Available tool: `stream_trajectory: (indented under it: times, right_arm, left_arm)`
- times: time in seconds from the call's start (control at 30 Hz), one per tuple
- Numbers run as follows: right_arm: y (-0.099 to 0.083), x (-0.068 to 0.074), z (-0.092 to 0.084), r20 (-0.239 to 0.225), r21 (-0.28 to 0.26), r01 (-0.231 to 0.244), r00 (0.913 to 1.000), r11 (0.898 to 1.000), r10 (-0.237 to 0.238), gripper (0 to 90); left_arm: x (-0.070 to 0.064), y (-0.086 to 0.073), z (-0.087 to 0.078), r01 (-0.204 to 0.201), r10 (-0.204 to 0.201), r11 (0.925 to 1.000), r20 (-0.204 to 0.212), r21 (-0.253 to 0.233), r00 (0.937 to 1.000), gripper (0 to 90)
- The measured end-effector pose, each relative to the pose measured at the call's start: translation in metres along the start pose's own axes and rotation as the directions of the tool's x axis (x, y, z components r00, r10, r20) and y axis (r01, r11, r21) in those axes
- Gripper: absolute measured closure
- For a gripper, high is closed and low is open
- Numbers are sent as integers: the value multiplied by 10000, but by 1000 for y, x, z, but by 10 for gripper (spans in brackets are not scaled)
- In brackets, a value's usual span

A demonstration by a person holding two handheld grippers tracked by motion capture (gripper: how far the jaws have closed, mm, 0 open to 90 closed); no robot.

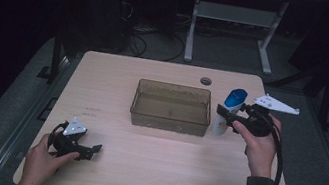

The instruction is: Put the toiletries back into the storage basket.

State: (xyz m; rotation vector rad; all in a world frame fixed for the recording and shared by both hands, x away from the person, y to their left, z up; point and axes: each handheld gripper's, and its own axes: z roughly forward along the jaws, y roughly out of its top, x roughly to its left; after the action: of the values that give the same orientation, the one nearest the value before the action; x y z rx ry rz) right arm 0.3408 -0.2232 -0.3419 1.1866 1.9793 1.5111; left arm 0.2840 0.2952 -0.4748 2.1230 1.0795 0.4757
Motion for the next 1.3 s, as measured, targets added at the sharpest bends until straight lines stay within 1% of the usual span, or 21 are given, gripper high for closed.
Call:
stream_trajectory:
  times: [0.4,0.57,0.93,1.3]
  right_arm:
    - [16,5,13,-34,-269,127,9999,9996,-127,323]
    - [20,6,19,-81,-280,141,9999,9995,-143,323]
    - [24,11,36,-195,-371,203,9996,9991,-210,323]
    - [21,12,56,-325,-133,189,9993,9997,-194,323]
  left_arm:
    - [0,0,0,10,-10,10000,9,-17,10000,129]
    - [0,0,0,14,-14,10000,22,-15,10000,129]
    - [0,0,0,0,0,10000,35,-23,10000,129]
    - [0,0,0,12,-12,10000,49,-26,10000,129]
